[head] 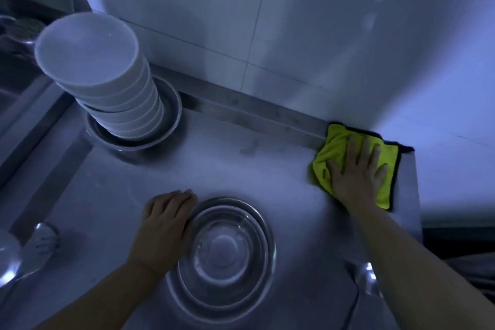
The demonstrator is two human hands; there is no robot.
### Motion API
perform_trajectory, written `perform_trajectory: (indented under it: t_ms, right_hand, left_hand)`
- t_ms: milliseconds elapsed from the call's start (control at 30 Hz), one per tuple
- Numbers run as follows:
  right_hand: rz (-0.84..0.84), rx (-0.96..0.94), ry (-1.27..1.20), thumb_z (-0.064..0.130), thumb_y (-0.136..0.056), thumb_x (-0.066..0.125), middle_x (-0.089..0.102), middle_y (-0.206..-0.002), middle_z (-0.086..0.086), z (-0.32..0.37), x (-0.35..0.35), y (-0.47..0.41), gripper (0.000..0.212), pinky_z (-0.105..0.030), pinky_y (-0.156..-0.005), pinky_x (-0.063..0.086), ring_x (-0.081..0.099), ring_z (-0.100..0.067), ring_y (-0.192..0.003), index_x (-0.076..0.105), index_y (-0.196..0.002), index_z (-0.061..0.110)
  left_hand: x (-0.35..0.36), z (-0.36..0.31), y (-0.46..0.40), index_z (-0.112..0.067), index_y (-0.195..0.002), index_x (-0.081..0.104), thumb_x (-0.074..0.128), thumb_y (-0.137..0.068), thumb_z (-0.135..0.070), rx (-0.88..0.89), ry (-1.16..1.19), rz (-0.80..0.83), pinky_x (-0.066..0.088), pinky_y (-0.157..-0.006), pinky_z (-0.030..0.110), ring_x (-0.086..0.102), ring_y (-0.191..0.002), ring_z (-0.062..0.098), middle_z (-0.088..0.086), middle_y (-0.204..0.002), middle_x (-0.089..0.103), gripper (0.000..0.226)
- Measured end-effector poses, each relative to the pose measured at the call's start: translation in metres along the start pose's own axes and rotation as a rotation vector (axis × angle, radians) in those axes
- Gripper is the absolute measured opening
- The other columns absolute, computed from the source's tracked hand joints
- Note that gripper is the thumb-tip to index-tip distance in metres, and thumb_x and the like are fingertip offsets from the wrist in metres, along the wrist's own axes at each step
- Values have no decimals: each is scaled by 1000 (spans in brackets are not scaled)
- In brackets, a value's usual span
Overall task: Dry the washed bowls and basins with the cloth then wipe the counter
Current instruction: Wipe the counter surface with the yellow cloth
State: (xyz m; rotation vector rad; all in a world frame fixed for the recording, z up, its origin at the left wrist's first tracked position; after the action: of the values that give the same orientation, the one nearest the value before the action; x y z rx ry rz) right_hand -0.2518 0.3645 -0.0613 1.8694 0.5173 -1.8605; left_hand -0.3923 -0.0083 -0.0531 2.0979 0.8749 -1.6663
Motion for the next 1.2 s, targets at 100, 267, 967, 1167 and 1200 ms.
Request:
perform_trajectory:
  t_ms: [100, 267, 967, 1167, 1200]
  right_hand:
    - [46, 127, 2, 56, -94, 34, -5, -160, -12, 1, 5, 14, 75, -60, -114, 1, -7, -35, -146, 1, -153, 23]
    - [87, 92, 9, 64, -90, 31, 3, -158, -21, 89, 22, 41, 79, -63, -113, 3, 3, -42, -144, 11, -152, 20]
    - [9, -883, 79, 54, -96, 29, 4, -161, 3, 257, 22, 33, 65, -43, -117, -12, -4, -19, -148, 10, -153, 26]
    - [-38, -679, 75, 58, -95, 23, 1, -161, 2, 135, 13, -4, 64, -43, -116, -10, -3, -24, -147, 5, -151, 35]
    - [-41, -645, 71, 59, -95, 23, 3, -161, 2, 113, 12, -8, 64, -43, -116, -9, -2, -24, -147, 5, -151, 35]
  left_hand:
    - [-1, 2, 1, -4, -108, 68, 42, -77, -29, -7, 11, -1, 32, -90, 41, 45, -105, 27, 13, -111, 67, 47]
    - [2, 2, 1, -4, -109, 68, 43, -78, -27, 4, 6, 37, 33, -90, 41, 52, -104, 29, 12, -112, 67, 45]
    - [0, -27, -8, -5, -108, 68, 49, -79, -38, -19, -48, -59, 34, -88, 40, 51, -100, 28, 11, -106, 68, 48]
    - [30, -156, -33, -13, -115, 65, 50, -76, -31, 176, 107, -3, 34, -91, 38, 46, -107, 24, 7, -117, 65, 46]
    - [34, -176, -37, -12, -113, 66, 50, -75, -28, 219, 118, 0, 35, -91, 37, 46, -107, 24, 7, -117, 66, 44]
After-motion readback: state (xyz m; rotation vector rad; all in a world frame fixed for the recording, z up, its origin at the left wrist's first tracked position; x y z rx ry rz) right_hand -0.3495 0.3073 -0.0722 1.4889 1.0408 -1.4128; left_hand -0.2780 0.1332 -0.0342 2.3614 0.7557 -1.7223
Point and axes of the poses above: each hand's wrist, its own y-axis away from the middle knuckle, its own x-axis out of the palm, z = x × y, the point moved 10 cm from there along -y, towards the middle knuckle
